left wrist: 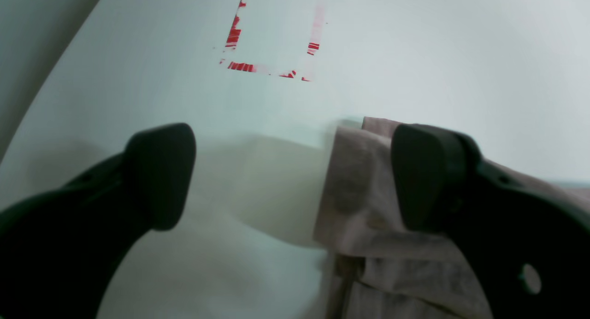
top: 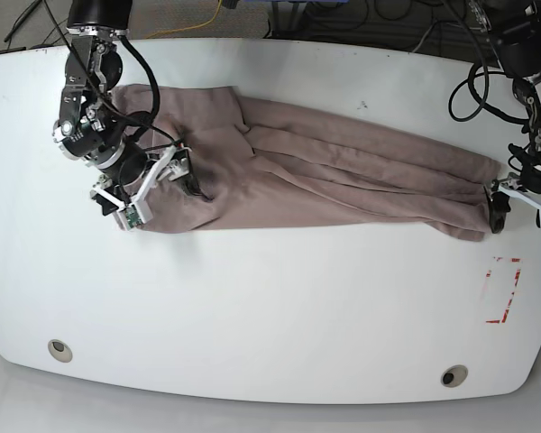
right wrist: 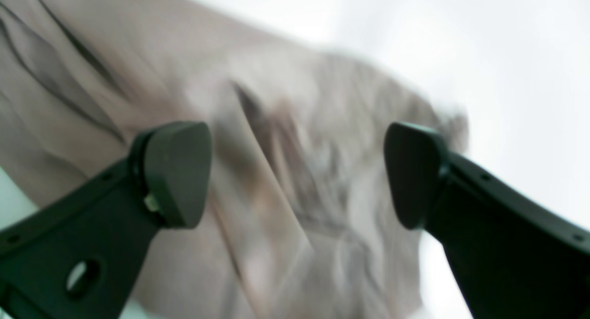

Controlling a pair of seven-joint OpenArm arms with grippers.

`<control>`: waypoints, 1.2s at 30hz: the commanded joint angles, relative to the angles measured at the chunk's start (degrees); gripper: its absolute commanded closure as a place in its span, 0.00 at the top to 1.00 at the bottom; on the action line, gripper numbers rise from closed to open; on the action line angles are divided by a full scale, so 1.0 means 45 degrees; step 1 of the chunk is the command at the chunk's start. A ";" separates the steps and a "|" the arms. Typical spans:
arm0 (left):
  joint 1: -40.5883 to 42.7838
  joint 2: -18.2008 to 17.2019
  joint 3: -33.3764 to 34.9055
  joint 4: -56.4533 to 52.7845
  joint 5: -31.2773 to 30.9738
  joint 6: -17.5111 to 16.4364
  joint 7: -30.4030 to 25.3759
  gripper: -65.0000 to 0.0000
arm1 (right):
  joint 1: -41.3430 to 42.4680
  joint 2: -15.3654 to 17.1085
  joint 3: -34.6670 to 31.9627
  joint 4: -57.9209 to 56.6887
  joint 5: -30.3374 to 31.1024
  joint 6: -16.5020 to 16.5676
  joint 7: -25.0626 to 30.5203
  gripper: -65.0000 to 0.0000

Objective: Layout the t-shirt on the table in an organized manner, then fold the t-shirt properly
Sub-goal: 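Pinch the collar end with the right gripper and pull it outward, then drag the held strip end with the left gripper toward the right gripper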

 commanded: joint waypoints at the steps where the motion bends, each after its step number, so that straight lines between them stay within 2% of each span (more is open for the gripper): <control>1: -0.0207 -0.0319 -0.0074 0.0181 -0.0214 -0.0060 -0.0276 1.00 | 0.0103 -0.0039 -0.0097 -0.0763 0.0208 0.0527 0.0855 0.86; 3: -0.0207 -0.0319 -0.0074 0.0181 -0.0214 -0.0060 -0.0276 1.00 | 0.0103 -0.0156 -0.0214 -0.1329 0.0208 0.0722 0.1245 0.81; 5: -0.0207 -0.0319 -0.0074 0.0201 -0.0214 -0.0060 -0.0276 1.00 | 0.0103 -0.0293 -0.0331 -0.1857 0.0208 0.0918 0.1597 0.73; 8: -0.0207 -0.0319 -0.0093 0.0201 -0.0214 -0.0060 -0.0276 1.00 | 0.0103 -0.0430 -0.0351 -0.2443 0.0208 0.1211 0.2027 0.50; 12: -0.0207 -0.0319 -0.0093 0.0201 -0.0214 -0.0060 -0.0295 1.00 | 0.0103 -0.0664 -0.0331 -0.2853 0.0169 0.1328 0.2261 0.11; 13: -0.0207 -0.0319 -0.0093 0.0201 -0.0214 -0.0060 -0.0295 1.00 | 0.0103 -0.0664 -0.0331 -0.2912 0.0130 0.1347 0.2261 0.03; 14: -0.0207 -0.0319 -0.0113 0.0201 -0.0214 -0.0060 -0.0295 1.00 | 0.0103 -0.0664 -0.0331 -0.3010 0.0130 0.1347 0.2261 0.00; 18: -0.0227 -0.0300 -0.0113 0.0181 -0.0234 -0.0060 -0.0315 1.00 | 0.0103 -0.0684 -0.0331 -0.3185 0.0091 0.1347 0.2261 0.03; 27: -0.0266 0.0032 -0.0035 0.0181 -0.0234 -0.0080 -0.0256 1.00 | 0.0435 -0.0606 -0.0351 -0.4651 0.0091 0.1367 0.2281 0.00; 32: -0.0305 0.0091 0.0512 0.0181 -0.0234 -0.0705 0.0232 1.00 | 0.0415 -0.0430 -0.0390 -0.4768 0.0091 0.1367 0.2476 0.00; 36: -0.0559 0.0560 0.0532 0.0181 -0.0214 -0.0900 0.0643 1.00 | 0.0396 -0.0371 -0.0410 -0.4768 0.0091 0.1367 0.2574 0.00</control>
